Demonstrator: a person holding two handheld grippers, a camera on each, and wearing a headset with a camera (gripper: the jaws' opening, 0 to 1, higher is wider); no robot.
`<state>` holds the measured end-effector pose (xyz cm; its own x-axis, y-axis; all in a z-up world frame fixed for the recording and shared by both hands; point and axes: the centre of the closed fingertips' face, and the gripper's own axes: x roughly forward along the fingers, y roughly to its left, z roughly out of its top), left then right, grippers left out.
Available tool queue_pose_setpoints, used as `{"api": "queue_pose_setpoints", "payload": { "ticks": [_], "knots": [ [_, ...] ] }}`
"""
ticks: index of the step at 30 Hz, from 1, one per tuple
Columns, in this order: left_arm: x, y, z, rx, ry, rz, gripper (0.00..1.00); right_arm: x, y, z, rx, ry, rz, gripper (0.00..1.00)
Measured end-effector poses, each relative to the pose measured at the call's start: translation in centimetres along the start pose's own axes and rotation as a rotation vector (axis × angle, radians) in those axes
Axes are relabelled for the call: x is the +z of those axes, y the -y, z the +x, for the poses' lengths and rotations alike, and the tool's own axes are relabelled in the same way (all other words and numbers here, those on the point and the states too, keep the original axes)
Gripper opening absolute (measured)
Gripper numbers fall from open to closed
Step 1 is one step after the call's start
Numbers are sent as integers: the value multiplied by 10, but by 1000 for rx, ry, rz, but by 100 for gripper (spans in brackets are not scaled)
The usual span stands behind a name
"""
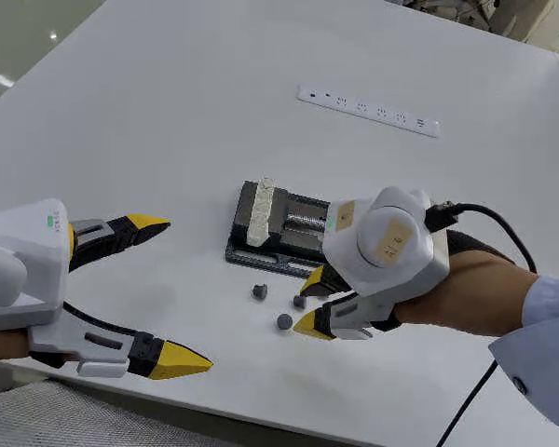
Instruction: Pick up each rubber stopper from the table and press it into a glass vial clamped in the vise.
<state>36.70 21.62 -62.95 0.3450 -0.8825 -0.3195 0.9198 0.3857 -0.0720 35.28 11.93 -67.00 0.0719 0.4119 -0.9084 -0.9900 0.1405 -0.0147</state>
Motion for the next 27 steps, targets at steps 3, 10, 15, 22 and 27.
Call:
{"api": "queue_pose_setpoints", "payload": {
  "ticks": [3,10,15,22,27],
  "knots": [
    [0,1,0,1,1,1,99,-4,-3,8,7,-40,-36,17],
    [0,3,-2,3,4,4,99,-1,-1,21,22,-66,-50,16],
    [1,2,-6,14,14,2,99,-3,1,29,24,-99,-73,14],
    [2,2,-10,25,31,-2,99,-9,3,34,29,-133,-86,13],
    [1,2,-11,28,37,-15,99,-9,4,36,34,-142,-92,13]
  ]
}}
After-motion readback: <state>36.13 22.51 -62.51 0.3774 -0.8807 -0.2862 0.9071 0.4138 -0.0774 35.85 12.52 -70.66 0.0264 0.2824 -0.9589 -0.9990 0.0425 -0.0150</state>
